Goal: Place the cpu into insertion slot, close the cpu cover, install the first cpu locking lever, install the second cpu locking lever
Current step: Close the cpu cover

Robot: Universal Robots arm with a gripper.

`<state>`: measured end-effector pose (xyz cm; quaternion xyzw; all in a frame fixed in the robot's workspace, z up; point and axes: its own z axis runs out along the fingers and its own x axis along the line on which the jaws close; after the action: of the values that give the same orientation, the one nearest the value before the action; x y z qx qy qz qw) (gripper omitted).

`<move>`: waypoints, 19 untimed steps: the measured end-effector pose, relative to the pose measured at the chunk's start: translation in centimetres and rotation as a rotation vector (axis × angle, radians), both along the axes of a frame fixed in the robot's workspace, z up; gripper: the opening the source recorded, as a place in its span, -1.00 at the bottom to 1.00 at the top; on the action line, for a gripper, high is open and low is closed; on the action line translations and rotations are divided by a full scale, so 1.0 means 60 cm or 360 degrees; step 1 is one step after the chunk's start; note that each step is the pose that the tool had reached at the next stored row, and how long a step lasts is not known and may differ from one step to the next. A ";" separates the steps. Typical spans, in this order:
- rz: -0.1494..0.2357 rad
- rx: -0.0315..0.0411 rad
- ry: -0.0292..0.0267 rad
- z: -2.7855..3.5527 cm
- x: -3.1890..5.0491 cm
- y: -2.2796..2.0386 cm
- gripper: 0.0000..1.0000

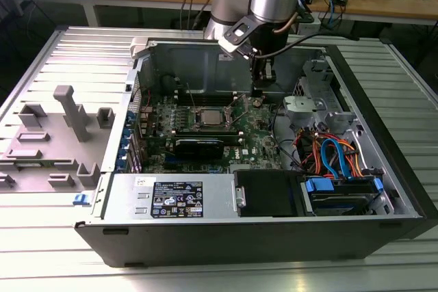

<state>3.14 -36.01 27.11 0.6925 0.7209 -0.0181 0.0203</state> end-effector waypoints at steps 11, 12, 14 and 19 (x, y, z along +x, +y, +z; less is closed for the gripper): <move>0.0000 -0.0016 0.00001 -0.030 0.006 0.0055 -0.79; 0.0000 -0.0016 0.00000 -0.033 0.006 0.0055 -0.79; 0.0000 -0.0016 0.00000 -0.037 0.006 0.0055 -0.79; 0.0000 -0.0016 0.00000 -0.040 0.006 0.0055 -0.79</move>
<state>3.48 -35.67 24.71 0.6924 0.7208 -0.0218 0.0239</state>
